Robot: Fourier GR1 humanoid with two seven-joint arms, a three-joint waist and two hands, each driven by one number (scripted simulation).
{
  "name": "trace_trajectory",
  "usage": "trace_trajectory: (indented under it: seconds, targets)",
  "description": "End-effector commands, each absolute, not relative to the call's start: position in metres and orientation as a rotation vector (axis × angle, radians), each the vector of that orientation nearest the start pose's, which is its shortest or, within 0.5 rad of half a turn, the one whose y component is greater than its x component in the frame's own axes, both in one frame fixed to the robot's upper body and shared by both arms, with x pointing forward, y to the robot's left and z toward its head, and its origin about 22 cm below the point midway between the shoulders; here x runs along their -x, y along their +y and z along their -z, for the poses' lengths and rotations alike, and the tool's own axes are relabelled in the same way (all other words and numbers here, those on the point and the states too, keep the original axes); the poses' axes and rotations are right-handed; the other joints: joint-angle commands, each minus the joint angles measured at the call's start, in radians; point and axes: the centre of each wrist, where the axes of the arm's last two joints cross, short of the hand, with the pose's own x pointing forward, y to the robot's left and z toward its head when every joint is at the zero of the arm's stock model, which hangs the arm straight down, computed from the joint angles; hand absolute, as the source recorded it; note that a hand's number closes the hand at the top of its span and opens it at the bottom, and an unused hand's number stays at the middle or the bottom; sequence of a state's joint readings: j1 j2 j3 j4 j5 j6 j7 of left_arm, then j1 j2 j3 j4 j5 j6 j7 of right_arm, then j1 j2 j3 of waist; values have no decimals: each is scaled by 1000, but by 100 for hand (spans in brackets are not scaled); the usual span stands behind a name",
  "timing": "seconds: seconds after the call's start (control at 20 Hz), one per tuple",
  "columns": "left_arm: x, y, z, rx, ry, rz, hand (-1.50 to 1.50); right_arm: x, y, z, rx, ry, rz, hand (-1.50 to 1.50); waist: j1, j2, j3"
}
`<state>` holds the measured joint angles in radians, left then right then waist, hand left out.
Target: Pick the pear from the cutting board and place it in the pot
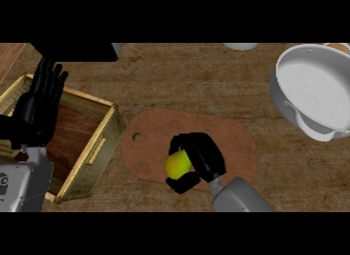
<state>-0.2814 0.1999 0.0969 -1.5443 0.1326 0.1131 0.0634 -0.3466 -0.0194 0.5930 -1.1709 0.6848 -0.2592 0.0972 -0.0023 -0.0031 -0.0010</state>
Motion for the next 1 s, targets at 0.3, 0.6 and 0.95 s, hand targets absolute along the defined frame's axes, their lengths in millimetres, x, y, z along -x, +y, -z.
trace_trajectory:
  seconds: [0.3, 0.6, 0.95]
  targets:
    - [-312, 263, -85, -66, -1778, -13, 0, -340, -16, -48, 906, -1422, -1118, 150, 60, 12, 0]
    - [-305, 249, -74, -109, -1758, -40, 0, -350, -3, -78, 1209, -1441, -851, 150, 17, -1, 0]
    - [-294, 263, -65, -118, -1758, -57, 0, -360, -23, -125, 1420, -1500, -542, 150, -11, -7, 1]
